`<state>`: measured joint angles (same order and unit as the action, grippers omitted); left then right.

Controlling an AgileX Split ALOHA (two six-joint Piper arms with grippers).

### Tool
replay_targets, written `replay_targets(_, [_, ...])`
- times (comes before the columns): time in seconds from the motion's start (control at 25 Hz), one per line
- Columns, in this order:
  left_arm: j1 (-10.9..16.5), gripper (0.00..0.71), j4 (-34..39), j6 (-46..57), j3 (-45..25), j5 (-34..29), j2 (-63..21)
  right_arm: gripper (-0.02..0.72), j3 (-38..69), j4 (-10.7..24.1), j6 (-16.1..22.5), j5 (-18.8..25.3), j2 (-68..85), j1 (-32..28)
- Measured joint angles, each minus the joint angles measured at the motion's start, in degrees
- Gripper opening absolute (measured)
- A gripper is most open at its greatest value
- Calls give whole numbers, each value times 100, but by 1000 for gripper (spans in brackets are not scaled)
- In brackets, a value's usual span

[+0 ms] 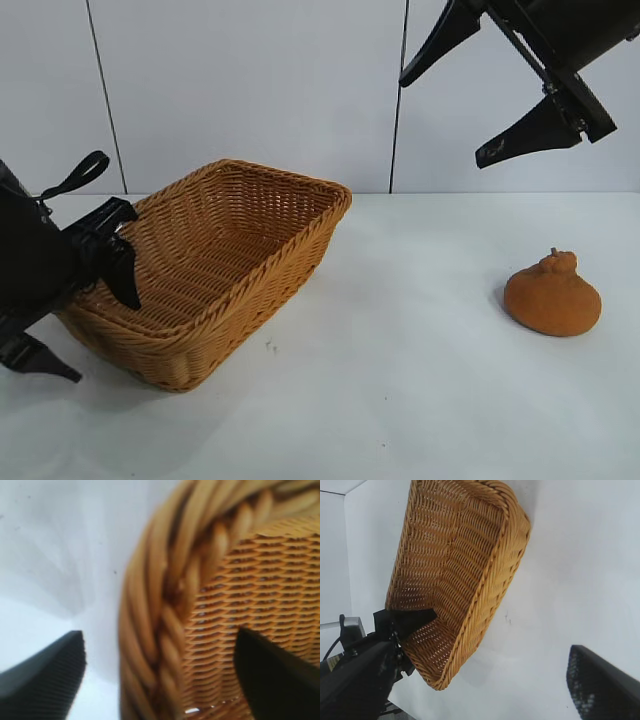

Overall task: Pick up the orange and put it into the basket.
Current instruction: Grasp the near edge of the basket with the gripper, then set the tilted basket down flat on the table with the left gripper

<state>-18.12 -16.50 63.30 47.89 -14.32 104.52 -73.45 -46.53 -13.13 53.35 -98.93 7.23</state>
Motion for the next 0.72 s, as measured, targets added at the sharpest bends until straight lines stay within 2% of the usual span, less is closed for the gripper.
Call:
replay_targets(0.04, [0,337,-6,0,0,0,0,641,0,0,0,13,0,0])
replay_targets(0.12, [0,158,-8,0,0,-51,0,641,0,0,0,17,0,0])
replay_targets(0.16, [0,104,-26,17,0,-106,0,641,0,0,0,17,0,0])
replay_targets(0.2, [26,85,-60,42,7,-157,0,641,0,0,0,17,0,0])
replay_targets(0.36, [247,85,-112,-288,413,-914,5,641,0,0,0,19,0,0])
replay_targets(0.56, [714,85,-99,-1782,1594,-2020,38,641,0,0,0,19,0,0])
replay_targets(0.72, [939,85,-80,-2888,2493,-2709,104,641,0,0,0,19,0,0])
